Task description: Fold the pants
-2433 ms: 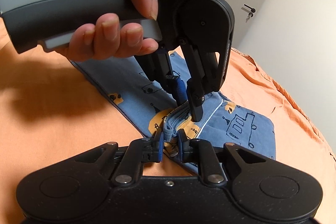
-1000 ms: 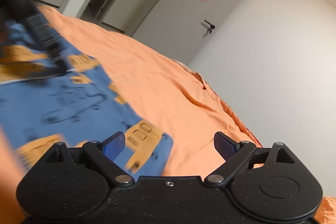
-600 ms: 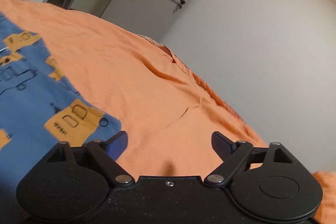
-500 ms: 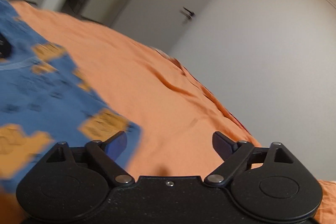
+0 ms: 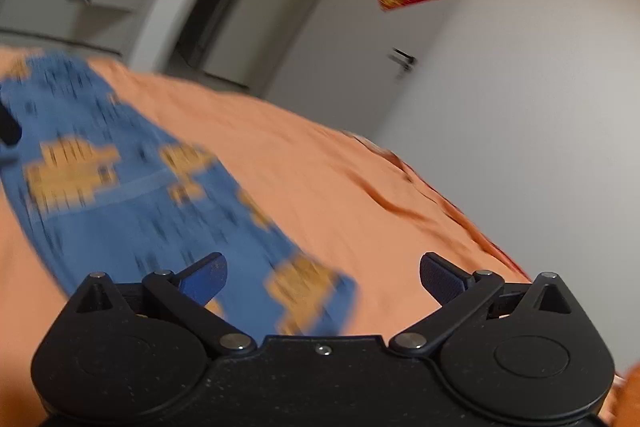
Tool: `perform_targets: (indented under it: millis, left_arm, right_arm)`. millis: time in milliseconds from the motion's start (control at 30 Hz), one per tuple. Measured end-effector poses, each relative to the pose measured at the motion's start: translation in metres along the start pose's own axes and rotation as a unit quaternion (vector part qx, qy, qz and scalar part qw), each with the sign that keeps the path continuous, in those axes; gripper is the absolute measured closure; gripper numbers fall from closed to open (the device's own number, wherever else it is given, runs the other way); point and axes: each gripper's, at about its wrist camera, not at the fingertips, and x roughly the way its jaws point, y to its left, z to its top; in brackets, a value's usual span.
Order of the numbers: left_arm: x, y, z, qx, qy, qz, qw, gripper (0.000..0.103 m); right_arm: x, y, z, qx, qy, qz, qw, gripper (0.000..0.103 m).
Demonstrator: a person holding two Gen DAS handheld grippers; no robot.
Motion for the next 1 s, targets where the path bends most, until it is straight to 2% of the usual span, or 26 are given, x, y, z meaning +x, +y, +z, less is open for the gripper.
perform_targets:
  millis: [67, 133, 233, 267, 400, 433, 500, 533, 600, 700, 800, 867, 900, 933, 1000]
  left_arm:
    - [0.000, 0.023, 0.010, -0.048, -0.011, 0.009, 0.9988, 0.000]
    - [0.007, 0.047, 0.016, -0.098, -0.016, 0.013, 0.9950, 0.000]
    - [0.025, 0.081, 0.020, -0.171, -0.015, 0.015, 0.9850, 0.001]
    - [0.026, 0.087, 0.021, -0.187, -0.020, 0.010, 0.9821, 0.001]
    - [0.019, 0.090, 0.025, -0.198, -0.057, -0.017, 0.9784, 0.001]
    - [0.018, 0.092, 0.025, -0.199, -0.062, -0.024, 0.9777, 0.001]
    - [0.019, 0.100, 0.025, -0.210, -0.058, -0.028, 0.9756, 0.001]
    - [0.020, 0.105, 0.025, -0.218, -0.058, -0.031, 0.9737, 0.001]
    - [0.025, 0.110, 0.026, -0.232, -0.057, -0.034, 0.9705, 0.001]
    - [0.028, 0.114, 0.026, -0.231, -0.062, -0.043, 0.9700, 0.001]
    - [0.034, 0.108, 0.026, -0.207, -0.066, -0.042, 0.9751, 0.001]
    - [0.034, 0.105, 0.027, -0.197, -0.065, -0.046, 0.9772, 0.001]
    - [0.034, 0.105, 0.027, -0.195, -0.067, -0.050, 0.9772, 0.002]
    - [0.035, 0.106, 0.028, -0.196, -0.069, -0.057, 0.9766, 0.005]
    - [0.035, 0.108, 0.029, -0.202, -0.072, -0.074, 0.9738, 0.014]
  right_arm:
    - [0.026, 0.008, 0.026, 0.024, -0.005, 0.045, 0.999, 0.001]
    - [0.052, 0.028, 0.046, 0.020, 0.001, 0.075, 0.997, 0.001]
    - [0.089, 0.066, 0.052, -0.018, 0.049, 0.102, 0.993, 0.002]
    - [0.095, 0.075, 0.048, -0.025, 0.051, 0.093, 0.994, 0.001]
    - [0.082, 0.065, 0.060, -0.017, 0.026, 0.091, 0.995, 0.002]
    - [0.079, 0.062, 0.067, -0.017, 0.013, 0.101, 0.995, 0.002]
    - [0.084, 0.057, 0.087, -0.018, 0.005, 0.152, 0.988, 0.002]
    - [0.092, 0.057, 0.098, -0.016, 0.008, 0.189, 0.982, 0.002]
    - [0.116, 0.058, 0.120, -0.003, 0.019, 0.277, 0.961, 0.006]
    - [0.161, 0.071, 0.149, 0.012, 0.054, 0.399, 0.915, 0.021]
    - [0.194, 0.092, 0.173, 0.011, 0.082, 0.465, 0.882, 0.030]
    - [0.207, 0.109, 0.183, 0.007, 0.103, 0.495, 0.862, 0.047]
    - [0.212, 0.118, 0.187, -0.007, 0.119, 0.508, 0.853, 0.074]
    - [0.215, 0.127, 0.188, -0.027, 0.129, 0.507, 0.852, 0.092]
    - [0.220, 0.134, 0.188, -0.038, 0.131, 0.507, 0.851, 0.093]
